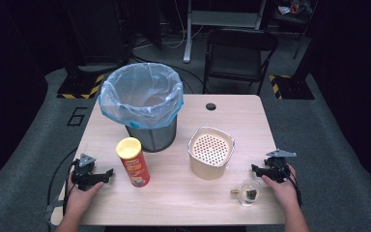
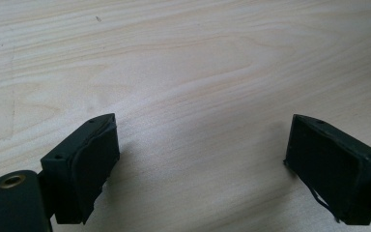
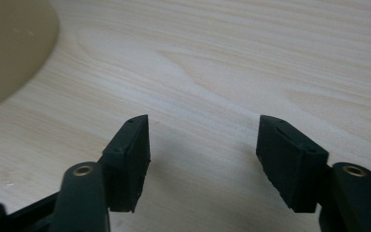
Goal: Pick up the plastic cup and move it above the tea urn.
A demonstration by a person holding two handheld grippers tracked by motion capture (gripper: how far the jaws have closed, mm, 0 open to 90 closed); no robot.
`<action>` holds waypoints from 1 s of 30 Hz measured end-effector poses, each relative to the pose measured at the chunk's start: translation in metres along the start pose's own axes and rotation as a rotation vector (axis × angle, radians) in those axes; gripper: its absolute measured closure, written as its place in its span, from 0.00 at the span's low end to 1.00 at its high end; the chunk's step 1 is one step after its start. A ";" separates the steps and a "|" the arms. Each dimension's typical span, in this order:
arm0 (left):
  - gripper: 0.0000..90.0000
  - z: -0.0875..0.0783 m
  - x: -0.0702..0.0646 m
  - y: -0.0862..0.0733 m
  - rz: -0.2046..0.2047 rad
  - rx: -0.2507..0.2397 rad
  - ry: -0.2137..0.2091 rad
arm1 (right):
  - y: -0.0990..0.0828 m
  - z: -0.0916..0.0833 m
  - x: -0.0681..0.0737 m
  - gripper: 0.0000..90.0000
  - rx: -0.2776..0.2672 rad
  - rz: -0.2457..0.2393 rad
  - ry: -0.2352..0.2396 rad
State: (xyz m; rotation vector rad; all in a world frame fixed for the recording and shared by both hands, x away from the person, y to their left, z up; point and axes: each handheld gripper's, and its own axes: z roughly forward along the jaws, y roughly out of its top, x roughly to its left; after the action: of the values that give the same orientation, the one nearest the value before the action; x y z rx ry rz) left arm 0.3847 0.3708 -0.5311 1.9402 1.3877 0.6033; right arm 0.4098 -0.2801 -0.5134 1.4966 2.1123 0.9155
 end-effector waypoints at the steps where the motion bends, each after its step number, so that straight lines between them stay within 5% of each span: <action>1: 0.13 0.000 0.000 0.000 0.000 0.000 0.000 | 0.003 -0.005 0.001 0.49 0.000 0.005 0.014; 10: 0.13 0.000 0.000 0.000 0.000 0.000 0.000 | 0.046 -0.068 0.018 0.51 -0.059 -0.103 -0.009; 14: 0.13 0.000 0.000 0.000 0.000 0.000 0.000 | 0.062 -0.085 0.027 0.57 -0.090 -0.089 0.016; 20: 0.13 0.000 0.000 0.000 0.000 0.000 -0.001 | 0.080 -0.088 0.041 0.59 -0.126 -0.137 0.056; 30: 0.13 0.000 0.000 0.000 0.000 0.000 -0.001 | 0.110 -0.067 0.058 0.73 -0.118 -0.129 0.114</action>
State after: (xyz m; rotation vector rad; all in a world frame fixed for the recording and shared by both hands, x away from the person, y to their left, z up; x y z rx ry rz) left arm 0.3847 0.3708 -0.5311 1.9400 1.3871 0.6030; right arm 0.4209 -0.2210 -0.3852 1.2620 2.1645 1.0796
